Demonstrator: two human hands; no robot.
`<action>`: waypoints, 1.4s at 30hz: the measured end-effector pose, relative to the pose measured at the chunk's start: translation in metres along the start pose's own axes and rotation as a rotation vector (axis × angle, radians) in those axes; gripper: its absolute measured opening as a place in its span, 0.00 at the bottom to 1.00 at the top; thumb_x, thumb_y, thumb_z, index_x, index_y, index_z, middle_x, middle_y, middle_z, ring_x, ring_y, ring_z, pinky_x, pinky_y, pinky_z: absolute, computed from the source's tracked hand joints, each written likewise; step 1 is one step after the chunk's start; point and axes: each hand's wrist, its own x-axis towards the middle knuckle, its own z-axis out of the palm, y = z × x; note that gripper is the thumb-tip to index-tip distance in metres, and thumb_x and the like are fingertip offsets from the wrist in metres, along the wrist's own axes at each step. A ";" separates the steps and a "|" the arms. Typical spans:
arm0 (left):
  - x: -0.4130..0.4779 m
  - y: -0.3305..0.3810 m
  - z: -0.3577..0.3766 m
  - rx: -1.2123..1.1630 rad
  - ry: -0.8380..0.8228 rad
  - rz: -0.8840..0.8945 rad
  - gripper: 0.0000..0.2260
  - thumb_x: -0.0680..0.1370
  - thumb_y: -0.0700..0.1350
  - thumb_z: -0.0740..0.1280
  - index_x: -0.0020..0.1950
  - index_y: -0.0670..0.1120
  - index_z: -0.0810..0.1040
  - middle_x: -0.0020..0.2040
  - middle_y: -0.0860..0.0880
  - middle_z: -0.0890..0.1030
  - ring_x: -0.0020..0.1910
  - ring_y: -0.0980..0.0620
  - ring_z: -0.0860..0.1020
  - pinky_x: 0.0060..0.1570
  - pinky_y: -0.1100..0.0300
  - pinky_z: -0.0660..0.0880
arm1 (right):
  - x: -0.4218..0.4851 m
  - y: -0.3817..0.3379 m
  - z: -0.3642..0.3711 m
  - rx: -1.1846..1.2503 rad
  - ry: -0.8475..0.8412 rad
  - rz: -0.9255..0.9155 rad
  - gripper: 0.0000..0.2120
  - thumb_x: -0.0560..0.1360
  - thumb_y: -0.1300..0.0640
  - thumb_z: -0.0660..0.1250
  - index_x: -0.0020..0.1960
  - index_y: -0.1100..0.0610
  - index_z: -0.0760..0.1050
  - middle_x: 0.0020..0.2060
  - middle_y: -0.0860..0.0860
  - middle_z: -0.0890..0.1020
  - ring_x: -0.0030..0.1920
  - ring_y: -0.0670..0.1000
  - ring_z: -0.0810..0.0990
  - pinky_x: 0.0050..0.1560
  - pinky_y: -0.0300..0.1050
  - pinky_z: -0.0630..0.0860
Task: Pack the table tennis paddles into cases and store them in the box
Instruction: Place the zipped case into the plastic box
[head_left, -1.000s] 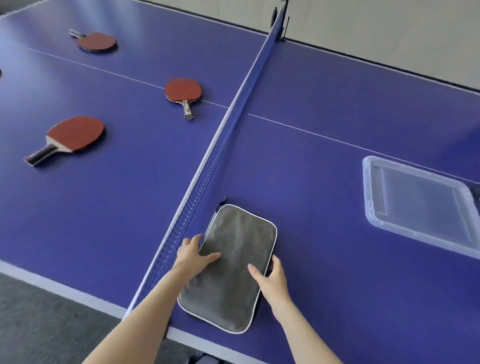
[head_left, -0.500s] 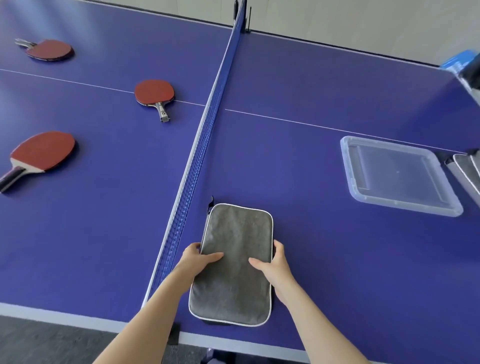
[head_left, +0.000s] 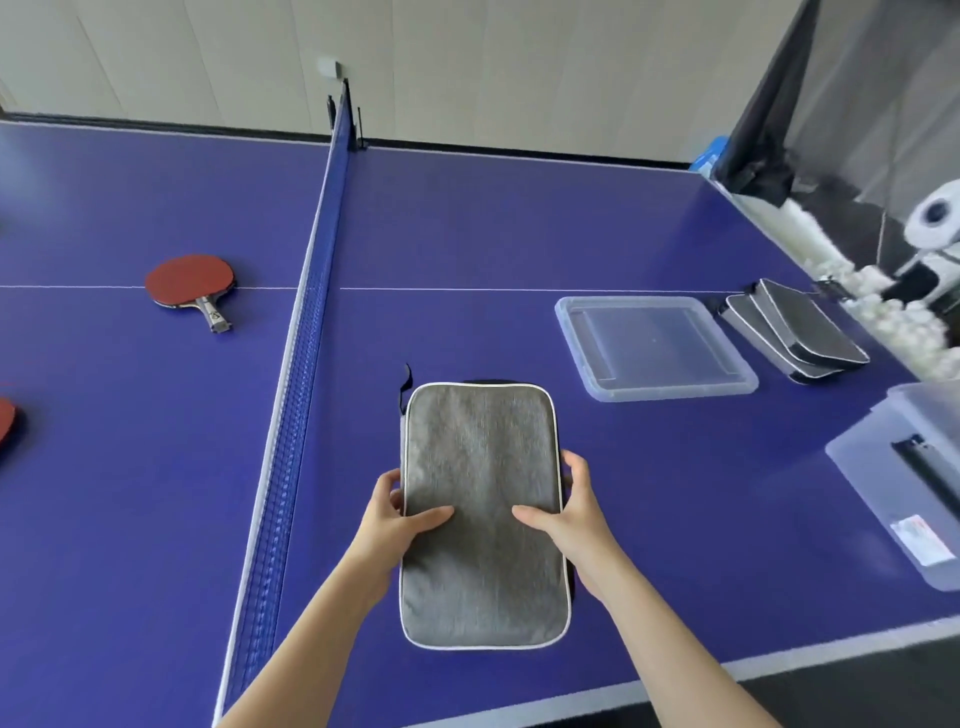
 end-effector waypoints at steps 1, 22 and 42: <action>0.000 0.003 0.008 0.003 -0.029 0.010 0.34 0.63 0.42 0.79 0.65 0.50 0.67 0.57 0.45 0.79 0.54 0.46 0.80 0.45 0.53 0.78 | -0.004 -0.003 -0.009 0.006 0.023 -0.015 0.38 0.68 0.61 0.76 0.67 0.42 0.58 0.63 0.47 0.69 0.61 0.50 0.74 0.55 0.46 0.77; -0.050 0.012 0.260 0.193 -0.403 0.114 0.41 0.54 0.51 0.80 0.64 0.52 0.68 0.54 0.44 0.83 0.51 0.45 0.83 0.50 0.49 0.79 | -0.107 0.018 -0.254 0.169 0.352 -0.113 0.36 0.67 0.61 0.76 0.65 0.42 0.60 0.57 0.46 0.72 0.57 0.47 0.74 0.47 0.41 0.74; -0.110 -0.045 0.566 -0.063 -0.394 0.061 0.28 0.68 0.38 0.76 0.65 0.47 0.68 0.56 0.42 0.81 0.52 0.40 0.81 0.48 0.44 0.79 | -0.189 0.050 -0.560 0.163 0.521 -0.127 0.34 0.69 0.49 0.74 0.70 0.43 0.61 0.60 0.47 0.71 0.60 0.49 0.72 0.58 0.47 0.71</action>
